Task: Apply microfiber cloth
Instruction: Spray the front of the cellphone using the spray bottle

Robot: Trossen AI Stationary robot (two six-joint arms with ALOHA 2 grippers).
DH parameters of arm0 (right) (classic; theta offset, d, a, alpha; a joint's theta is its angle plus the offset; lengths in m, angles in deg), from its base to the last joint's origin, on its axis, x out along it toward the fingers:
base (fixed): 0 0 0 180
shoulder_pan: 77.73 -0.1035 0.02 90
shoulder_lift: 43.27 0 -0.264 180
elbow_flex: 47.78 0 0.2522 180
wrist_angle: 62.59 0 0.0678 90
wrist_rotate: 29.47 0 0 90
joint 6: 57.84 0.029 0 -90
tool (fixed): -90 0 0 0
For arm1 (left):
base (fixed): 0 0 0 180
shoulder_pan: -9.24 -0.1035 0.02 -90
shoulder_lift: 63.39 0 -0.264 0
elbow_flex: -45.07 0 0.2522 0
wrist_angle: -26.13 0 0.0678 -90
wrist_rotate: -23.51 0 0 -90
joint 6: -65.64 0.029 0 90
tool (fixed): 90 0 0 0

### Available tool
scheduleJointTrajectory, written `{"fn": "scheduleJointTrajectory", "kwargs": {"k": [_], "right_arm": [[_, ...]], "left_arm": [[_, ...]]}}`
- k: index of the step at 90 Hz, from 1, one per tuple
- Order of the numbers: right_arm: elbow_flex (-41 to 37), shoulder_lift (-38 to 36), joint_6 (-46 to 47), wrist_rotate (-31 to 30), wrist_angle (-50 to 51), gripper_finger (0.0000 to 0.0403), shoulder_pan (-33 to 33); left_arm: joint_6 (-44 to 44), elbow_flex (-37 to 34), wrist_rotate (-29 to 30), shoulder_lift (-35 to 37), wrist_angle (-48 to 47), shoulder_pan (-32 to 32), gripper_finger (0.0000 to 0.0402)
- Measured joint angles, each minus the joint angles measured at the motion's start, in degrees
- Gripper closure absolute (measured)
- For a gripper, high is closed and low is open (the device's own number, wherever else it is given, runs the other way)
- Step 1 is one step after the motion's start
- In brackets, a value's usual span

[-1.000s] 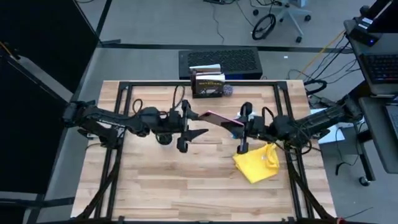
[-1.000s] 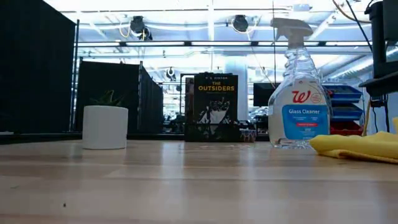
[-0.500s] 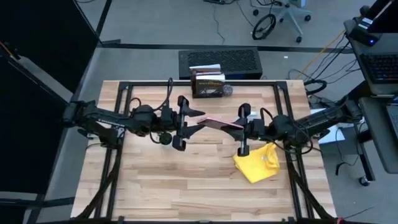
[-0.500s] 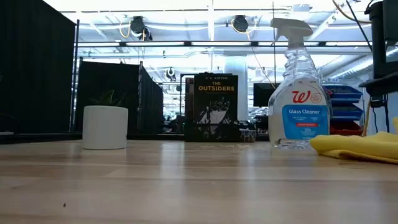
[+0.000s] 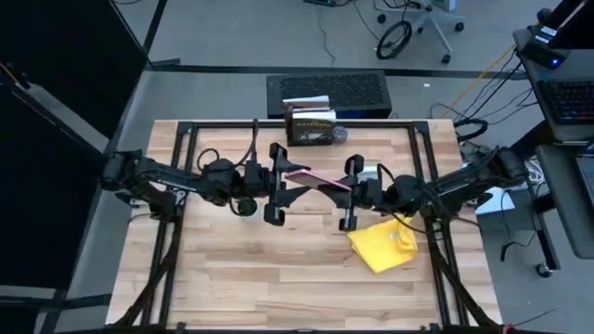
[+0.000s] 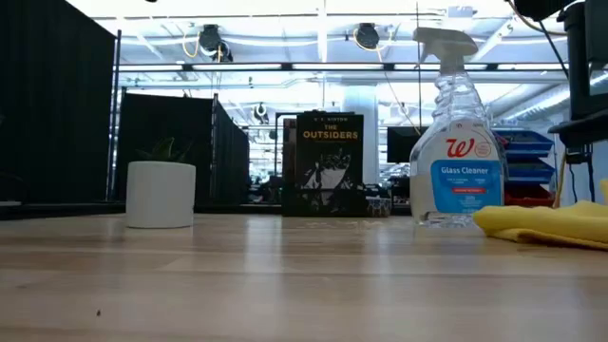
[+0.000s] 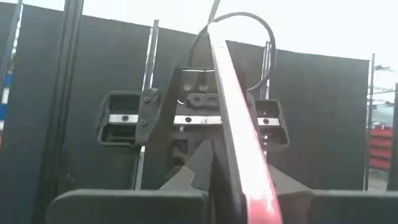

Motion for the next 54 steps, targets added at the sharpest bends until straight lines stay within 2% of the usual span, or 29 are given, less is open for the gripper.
{"fn": "scheduleJointTrajectory", "kwargs": {"k": [14, 45, 54], "right_arm": [[0.0, -0.19, 0.0, 0.0, 0.13, 0.0392, 0.0], [0.0, -0.17, -0.08, 0.39, 1.66, 0.0386, 0.02], [0.0, -0.21, -1.06, 0.25, 2.67, 0.0373, 0.36]], "left_arm": [[2.44, -0.02, -0.04, -0.01, -0.25, 0.0, 0.0245], [3.84, -0.02, -0.41, -0.01, 0.36, 0.02, 0.0381], [4.01, -0.04, -0.66, -0.01, 0.19, -0.28, 0.0387]]}}
